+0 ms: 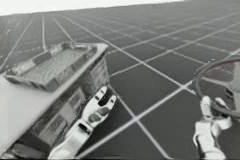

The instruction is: Pick up and drop off the object

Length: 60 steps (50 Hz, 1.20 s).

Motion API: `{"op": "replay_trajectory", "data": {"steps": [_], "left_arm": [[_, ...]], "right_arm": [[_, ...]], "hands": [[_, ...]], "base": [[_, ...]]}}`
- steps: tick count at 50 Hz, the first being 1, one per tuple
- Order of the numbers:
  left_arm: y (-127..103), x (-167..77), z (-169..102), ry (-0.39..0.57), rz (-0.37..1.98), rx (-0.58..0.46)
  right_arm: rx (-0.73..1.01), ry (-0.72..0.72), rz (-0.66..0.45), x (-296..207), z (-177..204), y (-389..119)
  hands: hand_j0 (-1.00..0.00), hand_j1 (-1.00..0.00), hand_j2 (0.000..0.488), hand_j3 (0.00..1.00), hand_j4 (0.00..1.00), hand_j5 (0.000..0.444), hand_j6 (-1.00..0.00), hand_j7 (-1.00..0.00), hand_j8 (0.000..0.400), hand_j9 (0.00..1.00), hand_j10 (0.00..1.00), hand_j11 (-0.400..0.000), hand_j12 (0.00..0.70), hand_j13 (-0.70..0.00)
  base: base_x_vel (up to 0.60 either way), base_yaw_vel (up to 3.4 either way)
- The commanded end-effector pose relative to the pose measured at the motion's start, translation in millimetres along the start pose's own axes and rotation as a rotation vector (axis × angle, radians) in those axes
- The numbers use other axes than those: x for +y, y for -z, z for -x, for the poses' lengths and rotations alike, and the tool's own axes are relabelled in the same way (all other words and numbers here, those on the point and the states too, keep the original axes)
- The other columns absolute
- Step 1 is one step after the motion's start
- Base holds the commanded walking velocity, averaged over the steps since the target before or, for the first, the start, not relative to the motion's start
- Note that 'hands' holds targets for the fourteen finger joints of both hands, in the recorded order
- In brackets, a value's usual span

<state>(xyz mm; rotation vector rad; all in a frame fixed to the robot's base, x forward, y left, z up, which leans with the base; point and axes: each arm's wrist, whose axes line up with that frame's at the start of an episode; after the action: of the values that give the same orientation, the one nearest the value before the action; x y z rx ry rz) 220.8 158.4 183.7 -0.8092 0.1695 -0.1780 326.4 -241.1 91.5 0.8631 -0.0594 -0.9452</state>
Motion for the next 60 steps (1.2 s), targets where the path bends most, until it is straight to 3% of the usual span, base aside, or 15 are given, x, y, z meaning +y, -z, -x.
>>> {"op": "replay_trajectory", "data": {"steps": [1, 60], "left_arm": [[-4.3, 9.2, 8.5, -0.023, 0.02, -0.03], [-4.3, 9.2, 8.5, -0.023, 0.02, -0.03]], "right_arm": [[0.013, -0.096, 0.008, 26.0, 11.8, 7.5], [0.013, -0.096, 0.008, 26.0, 11.8, 7.5]], "hands": [[0.0, 0.0, 0.0, 1.0, 1.0, 0.0, 0.0, 0.0, 0.0, 1.0, 1.0, -0.4, 0.0, -0.7], [0.0, 0.0, 0.0, 1.0, 1.0, 0.0, 0.0, 0.0, 0.0, 1.0, 1.0, -0.4, 0.0, -0.7]], "base": [[0.16, 2.0], [0.23, 0.74]]}}
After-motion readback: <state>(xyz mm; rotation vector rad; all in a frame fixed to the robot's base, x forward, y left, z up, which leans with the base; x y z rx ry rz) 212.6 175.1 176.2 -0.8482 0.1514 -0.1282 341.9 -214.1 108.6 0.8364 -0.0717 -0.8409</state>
